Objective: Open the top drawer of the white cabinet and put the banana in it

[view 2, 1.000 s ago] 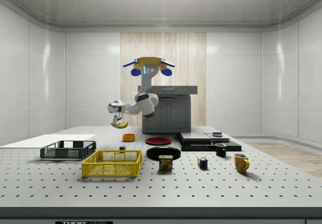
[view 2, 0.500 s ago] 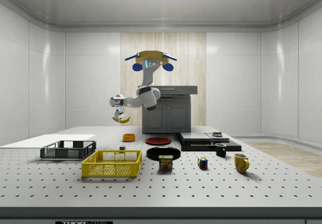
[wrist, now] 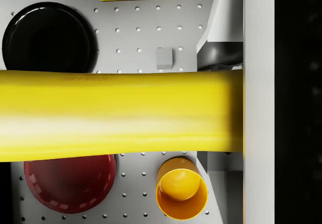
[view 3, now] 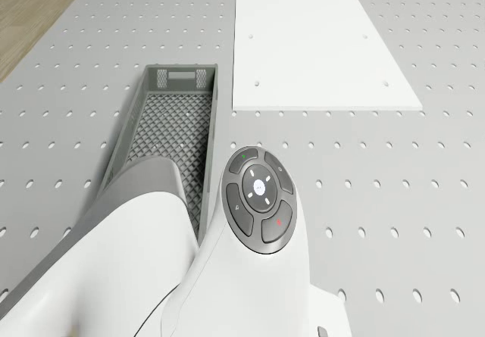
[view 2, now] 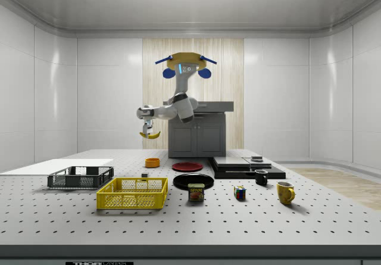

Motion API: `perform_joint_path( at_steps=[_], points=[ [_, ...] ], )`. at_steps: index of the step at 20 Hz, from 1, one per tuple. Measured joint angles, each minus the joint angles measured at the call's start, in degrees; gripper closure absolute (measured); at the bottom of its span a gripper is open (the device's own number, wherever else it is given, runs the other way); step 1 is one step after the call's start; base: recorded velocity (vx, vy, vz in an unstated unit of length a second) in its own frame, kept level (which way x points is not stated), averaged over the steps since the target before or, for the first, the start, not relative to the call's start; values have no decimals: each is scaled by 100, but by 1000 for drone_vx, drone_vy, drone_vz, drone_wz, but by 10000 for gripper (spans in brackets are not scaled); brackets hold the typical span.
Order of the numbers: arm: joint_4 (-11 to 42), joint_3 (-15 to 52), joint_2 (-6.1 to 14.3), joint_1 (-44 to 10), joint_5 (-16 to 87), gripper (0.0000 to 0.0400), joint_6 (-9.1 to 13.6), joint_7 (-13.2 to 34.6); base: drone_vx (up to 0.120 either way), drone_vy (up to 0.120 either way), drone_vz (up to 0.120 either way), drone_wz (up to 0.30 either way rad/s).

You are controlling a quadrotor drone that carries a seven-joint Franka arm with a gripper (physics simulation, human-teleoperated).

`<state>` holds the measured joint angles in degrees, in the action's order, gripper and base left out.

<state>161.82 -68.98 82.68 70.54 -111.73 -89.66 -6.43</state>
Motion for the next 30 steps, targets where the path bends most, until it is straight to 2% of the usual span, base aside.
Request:
perform_joint_path(
  at_steps=[30],
  points=[
    [-2,-5,25,10,12,207,-23,-10,-120,0,120,0]
  ],
)
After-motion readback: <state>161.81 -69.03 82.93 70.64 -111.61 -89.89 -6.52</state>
